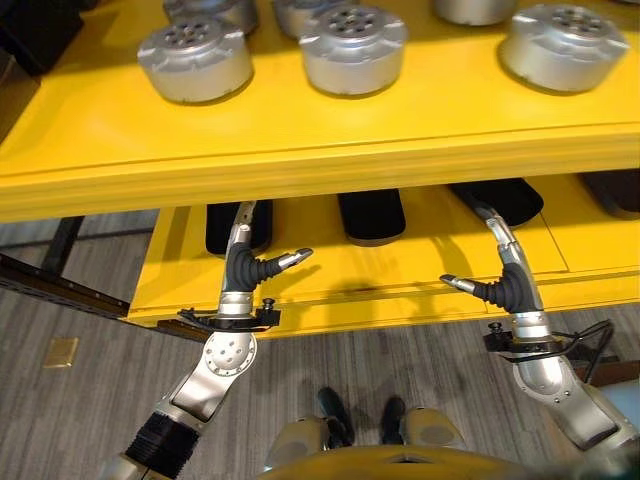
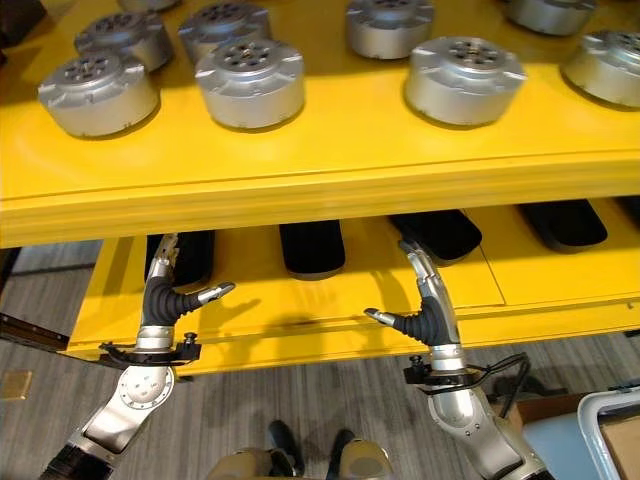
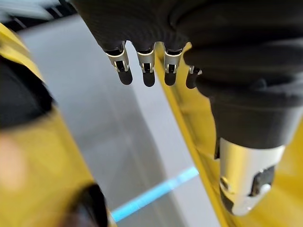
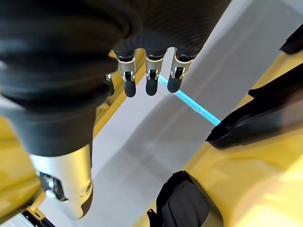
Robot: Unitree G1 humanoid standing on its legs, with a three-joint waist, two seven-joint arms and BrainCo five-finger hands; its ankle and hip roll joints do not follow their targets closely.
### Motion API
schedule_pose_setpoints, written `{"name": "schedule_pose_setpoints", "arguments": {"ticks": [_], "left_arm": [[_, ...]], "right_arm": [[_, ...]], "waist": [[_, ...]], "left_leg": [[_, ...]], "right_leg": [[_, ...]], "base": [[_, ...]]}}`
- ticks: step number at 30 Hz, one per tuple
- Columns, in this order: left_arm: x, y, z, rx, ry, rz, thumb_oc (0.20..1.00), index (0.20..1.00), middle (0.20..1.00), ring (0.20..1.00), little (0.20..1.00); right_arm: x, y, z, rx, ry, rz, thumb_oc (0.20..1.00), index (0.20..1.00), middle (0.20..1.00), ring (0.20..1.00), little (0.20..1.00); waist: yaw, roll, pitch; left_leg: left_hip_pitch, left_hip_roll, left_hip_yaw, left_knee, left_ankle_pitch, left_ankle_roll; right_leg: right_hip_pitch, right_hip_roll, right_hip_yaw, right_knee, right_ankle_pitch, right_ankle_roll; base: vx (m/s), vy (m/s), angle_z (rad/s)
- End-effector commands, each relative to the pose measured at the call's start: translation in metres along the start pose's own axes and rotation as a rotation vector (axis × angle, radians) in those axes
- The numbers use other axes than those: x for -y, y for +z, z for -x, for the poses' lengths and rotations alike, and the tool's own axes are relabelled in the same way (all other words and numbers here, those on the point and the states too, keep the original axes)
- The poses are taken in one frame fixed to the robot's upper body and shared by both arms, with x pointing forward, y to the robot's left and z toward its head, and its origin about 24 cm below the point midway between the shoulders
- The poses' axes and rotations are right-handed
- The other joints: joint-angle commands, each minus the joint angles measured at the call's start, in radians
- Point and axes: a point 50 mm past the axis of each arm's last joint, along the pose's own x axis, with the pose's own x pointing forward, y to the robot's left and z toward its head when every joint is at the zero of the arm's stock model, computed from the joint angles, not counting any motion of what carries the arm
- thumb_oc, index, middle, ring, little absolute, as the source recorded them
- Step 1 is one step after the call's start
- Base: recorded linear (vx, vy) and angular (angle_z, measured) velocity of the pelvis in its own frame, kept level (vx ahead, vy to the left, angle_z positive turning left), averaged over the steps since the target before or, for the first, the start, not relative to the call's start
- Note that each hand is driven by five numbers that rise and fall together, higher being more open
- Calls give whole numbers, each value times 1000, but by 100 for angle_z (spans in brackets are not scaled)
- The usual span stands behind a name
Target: Move parts from the plastic box to the shelf.
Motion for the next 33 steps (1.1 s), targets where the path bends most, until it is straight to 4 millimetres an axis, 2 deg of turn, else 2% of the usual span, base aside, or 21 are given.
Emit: {"name": "schedule_pose_setpoints", "arguments": {"ticks": [1, 8, 11, 13, 14, 17, 19, 20, 22, 25, 26, 27, 28, 29, 31, 33], "left_arm": [[-13, 29, -6, 179, 4, 36, 1000, 1000, 1000, 1000, 1000], [-13, 29, -1, 206, -31, -15, 1000, 1000, 1000, 1000, 1000], [-15, 25, -3, 182, -26, -7, 1000, 1000, 1000, 1000, 1000], [-14, 25, -4, 194, -40, -19, 1000, 1000, 1000, 1000, 1000], [-15, 25, -6, 188, -40, -15, 1000, 1000, 1000, 1000, 1000], [-16, 27, -8, 197, -50, -11, 1000, 1000, 1000, 1000, 1000], [-17, 30, -10, 218, -61, -15, 1000, 1000, 1000, 1000, 1000], [-14, 33, -15, 231, -63, -4, 1000, 1000, 1000, 1000, 1000], [-10, 37, -17, 253, -68, -1, 1000, 1000, 1000, 1000, 1000], [-5, 41, -21, 271, -72, 9, 1000, 1000, 1000, 1000, 1000], [-4, 43, -24, 280, -60, 3, 1000, 1000, 1000, 1000, 1000], [-3, 46, -28, 308, -31, 8, 1000, 1000, 1000, 1000, 1000], [-2, 47, -30, 313, -29, 9, 1000, 1000, 1000, 1000, 1000], [-1, 49, -37, 336, -21, 5, 1000, 1000, 1000, 1000, 1000], [-8, 55, -37, 360, 20, 4, 1000, 1000, 1000, 1000, 1000], [-12, 52, -34, 317, 57, 28, 1000, 1000, 1000, 1000, 1000]], "right_arm": [[23, 20, -14, 154, -68, -29, 1000, 1000, 1000, 1000, 1000], [20, 26, -17, 182, 2, -39, 1000, 1000, 1000, 1000, 1000], [20, 29, -19, 185, 10, -45, 1000, 1000, 1000, 1000, 1000], [18, 28, -20, 179, 4, -51, 1000, 1000, 1000, 1000, 1000], [17, 27, -20, 162, 1, -66, 1000, 1000, 1000, 1000, 1000], [13, 25, -20, 144, -27, -91, 1000, 1000, 1000, 1000, 1000], [12, 24, -22, 128, -53, -114, 1000, 1000, 1000, 1000, 1000], [10, 25, -25, 116, -66, -144, 1000, 1000, 1000, 1000, 1000], [9, 28, -29, 131, -79, -163, 1000, 1000, 1000, 1000, 1000], [7, 33, -34, 150, -114, -178, 1000, 1000, 1000, 1000, 1000], [6, 35, -37, 161, -141, -180, 1000, 1000, 1000, 1000, 1000], [6, 36, -39, 174, -163, -169, 1000, 1000, 1000, 1000, 1000], [6, 35, -40, 174, -168, -164, 1000, 1000, 1000, 1000, 1000], [6, 33, -47, 134, -163, -209, 1000, 1000, 1000, 1000, 1000], [14, 31, -50, 125, -164, -194, 1000, 1000, 1000, 1000, 1000], [17, 29, -48, 100, -146, -195, 1000, 1000, 1000, 1000, 1000]], "waist": [[9, -27, 2], [34, -48, -13], [33, -59, -15], [26, -70, -14], [26, -76, -14], [43, -93, -15], [40, -106, -14], [32, -119, -7], [32, -131, -2], [38, -148, 8], [41, -157, 15], [45, -162, 23], [46, -163, 26], [66, -170, 44], [80, -169, 58], [80, -159, 60]], "left_leg": [[-10, 56, -75, -44, 5, -114], [26, 65, -40, -99, 18, -116], [29, 67, -26, -92, 7, -103], [34, 60, -28, -93, -8, -85], [43, 56, -39, -97, -16, -76], [62, 64, -69, -105, -19, -74], [77, 70, -92, -110, -23, -74], [63, 90, -93, -95, -15, -65], [43, 106, -108, -69, -33, -64], [-2, 134, -130, -28, -54, -67], [-32, 150, -141, -3, -59, -73], [-77, 168, -165, 41, -65, -84], [-89, 174, -172, 54, -66, -88], [-114, 206, -181, 82, -46, -103], [-98, 244, -166, 80, -19, -137], [-76, 259, -157, 72, -2, -151]], "right_leg": [[104, 51, 70, -79, 10, 72], [115, 76, 24, -51, -15, 74], [90, 88, 25, 24, -35, 79], [54, 83, 53, 110, -17, 105], [35, 56, 66, 145, -2, 125], [51, -11, 57, 110, 20, 159], [46, -63, 95, 70, 86, 212], [29, -106, 134, 42, 156, 235], [14, -159, 176, 15, 223, 252], [-1, -188, 214, -11, 254, 255], [-3, -187, 229, -31, 240, 254], [4, -180, 237, -56, 200, 254], [7, -178, 236, -62, 194, 252], [34, -155, 214, -82, 165, 240], [48, -144, 144, -84, 141, 226], [63, -133, 126, -77, 123, 214]], "base": [[31, 56, -8], [18, 122, -13], [1, 130, -12], [1, 108, -14], [-1, 27, -5], [-15, -148, 13], [-68, -362, 32], [-118, -409, 41], [-108, -420, 48], [-116, -409, 38], [-163, -527, 35], [-150, -497, 36], [-189, -626, 65], [-183, -524, 46], [-149, -429, -27], [52, -174, -52]]}}
